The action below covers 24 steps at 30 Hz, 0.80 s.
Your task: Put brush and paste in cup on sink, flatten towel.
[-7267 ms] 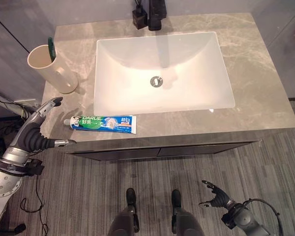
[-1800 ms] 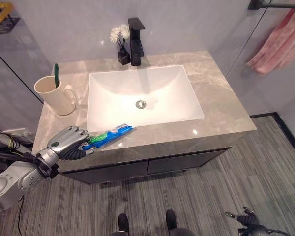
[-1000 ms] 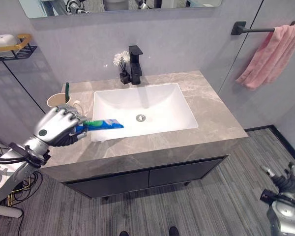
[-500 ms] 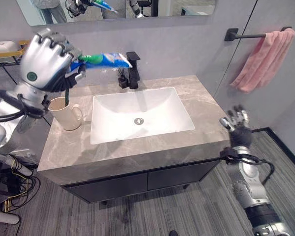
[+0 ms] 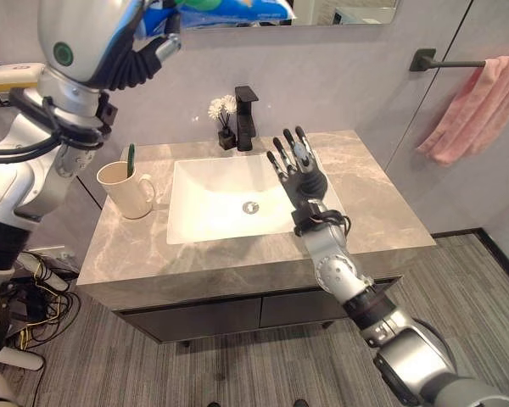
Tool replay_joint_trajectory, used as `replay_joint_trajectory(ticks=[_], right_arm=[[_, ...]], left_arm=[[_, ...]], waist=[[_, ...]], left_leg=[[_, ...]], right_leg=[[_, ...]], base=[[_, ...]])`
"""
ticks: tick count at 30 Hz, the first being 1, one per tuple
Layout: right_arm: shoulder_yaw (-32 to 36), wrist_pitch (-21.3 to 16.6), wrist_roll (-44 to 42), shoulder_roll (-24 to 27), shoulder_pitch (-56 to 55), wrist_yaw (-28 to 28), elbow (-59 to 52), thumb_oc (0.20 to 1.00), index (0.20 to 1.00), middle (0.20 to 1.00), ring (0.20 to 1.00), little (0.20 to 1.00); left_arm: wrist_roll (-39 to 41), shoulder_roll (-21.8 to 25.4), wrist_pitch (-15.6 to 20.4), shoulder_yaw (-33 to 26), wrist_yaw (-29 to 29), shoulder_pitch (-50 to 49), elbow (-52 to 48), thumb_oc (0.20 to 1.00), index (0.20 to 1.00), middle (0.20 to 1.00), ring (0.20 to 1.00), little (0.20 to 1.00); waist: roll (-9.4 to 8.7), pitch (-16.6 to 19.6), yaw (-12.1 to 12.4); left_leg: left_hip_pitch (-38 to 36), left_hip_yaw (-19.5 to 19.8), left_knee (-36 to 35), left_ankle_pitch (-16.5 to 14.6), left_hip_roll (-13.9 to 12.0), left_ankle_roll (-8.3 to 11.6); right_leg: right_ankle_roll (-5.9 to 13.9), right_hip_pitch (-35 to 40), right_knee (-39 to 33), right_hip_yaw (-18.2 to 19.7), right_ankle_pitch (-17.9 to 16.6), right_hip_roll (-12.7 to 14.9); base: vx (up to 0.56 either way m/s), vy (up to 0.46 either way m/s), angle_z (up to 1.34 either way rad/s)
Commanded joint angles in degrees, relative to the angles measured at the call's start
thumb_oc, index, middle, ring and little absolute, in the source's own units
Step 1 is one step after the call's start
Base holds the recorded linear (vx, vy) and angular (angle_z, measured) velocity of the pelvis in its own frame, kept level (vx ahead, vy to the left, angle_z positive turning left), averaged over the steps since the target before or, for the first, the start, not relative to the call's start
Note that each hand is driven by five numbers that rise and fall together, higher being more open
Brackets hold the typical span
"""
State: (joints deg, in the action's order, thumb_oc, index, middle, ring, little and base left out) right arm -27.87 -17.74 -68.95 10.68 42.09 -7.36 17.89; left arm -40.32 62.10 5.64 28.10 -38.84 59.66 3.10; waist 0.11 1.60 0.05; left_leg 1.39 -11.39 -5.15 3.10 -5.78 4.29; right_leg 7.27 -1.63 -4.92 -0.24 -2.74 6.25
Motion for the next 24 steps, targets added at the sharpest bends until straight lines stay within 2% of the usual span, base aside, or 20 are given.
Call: replay_joint_trajectory(ticks=[1, 5, 11, 16, 24], right_arm=[[2.20, -3.86, 1.21, -1.15, 9.69, 0.73, 2.72, 1.000, 1.000, 1.000, 1.000, 1.000], [2.07, -5.04, 2.03, -2.59, 15.39, 0.51, 3.76, 1.000, 1.000, 1.000, 1.000, 1.000], [2.61, -6.52, 4.23, -3.51, 19.15, -0.01, 2.99, 1.000, 1.000, 1.000, 1.000, 1.000], [2.49, -8.14, 5.34, -2.69, 20.67, 0.25, 0.24, 1.000, 1.000, 1.000, 1.000, 1.000], [3.10, -10.28, 6.49, -2.47, 20.78, -0.01, -3.19, 1.000, 1.000, 1.000, 1.000, 1.000]], left_arm=[[3.72, -0.13, -1.96, 2.51, -4.47, 11.67, 3.74, 0.200, 0.200, 0.200, 0.200, 0.200], [5.34, -3.28, -1.07, 4.15, -5.29, 13.73, 5.02, 0.200, 0.200, 0.200, 0.200, 0.200], [6.58, -4.86, 0.47, 2.62, -6.03, 11.35, 4.41, 0.200, 0.200, 0.200, 0.200, 0.200], [6.66, -4.25, 2.21, -0.17, -6.24, 6.55, 1.75, 0.200, 0.200, 0.200, 0.200, 0.200], [6.18, -4.34, 3.00, -2.73, -6.00, 1.58, 0.46, 0.200, 0.200, 0.200, 0.200, 0.200]], waist=[[-2.76, 3.16, 1.29], [-3.19, 3.14, 1.62], [-3.72, 2.95, 1.84], [-3.98, 2.84, 1.99], [-4.05, 3.01, 1.77]], left_leg=[[1.79, 2.71, 0.15, 1.26, -2.73, 3.63], [2.97, 3.38, 0.15, 1.45, -2.68, 3.78], [3.53, 3.85, 0.15, 1.40, -2.49, 3.66], [3.27, 3.91, 0.15, 1.24, -2.41, 3.65], [2.81, 4.10, 0.15, 0.88, -2.41, 3.57]], right_leg=[[4.76, -0.32, -0.08, -4.59, -5.05, 8.31], [4.65, -0.89, -0.08, -5.02, -5.15, 8.29], [4.67, -1.26, -0.08, -5.17, -5.29, 8.22], [4.56, -0.84, -0.08, -5.36, -4.96, 8.08], [4.42, -0.28, -0.08, -5.49, -4.66, 7.96]], base=[[0.00, 0.000, 0.00], [0.03, 0.000, 0.07], [0.03, 0.000, 0.06], [0.05, 0.001, 0.02], [0.02, -0.002, 0.00]])
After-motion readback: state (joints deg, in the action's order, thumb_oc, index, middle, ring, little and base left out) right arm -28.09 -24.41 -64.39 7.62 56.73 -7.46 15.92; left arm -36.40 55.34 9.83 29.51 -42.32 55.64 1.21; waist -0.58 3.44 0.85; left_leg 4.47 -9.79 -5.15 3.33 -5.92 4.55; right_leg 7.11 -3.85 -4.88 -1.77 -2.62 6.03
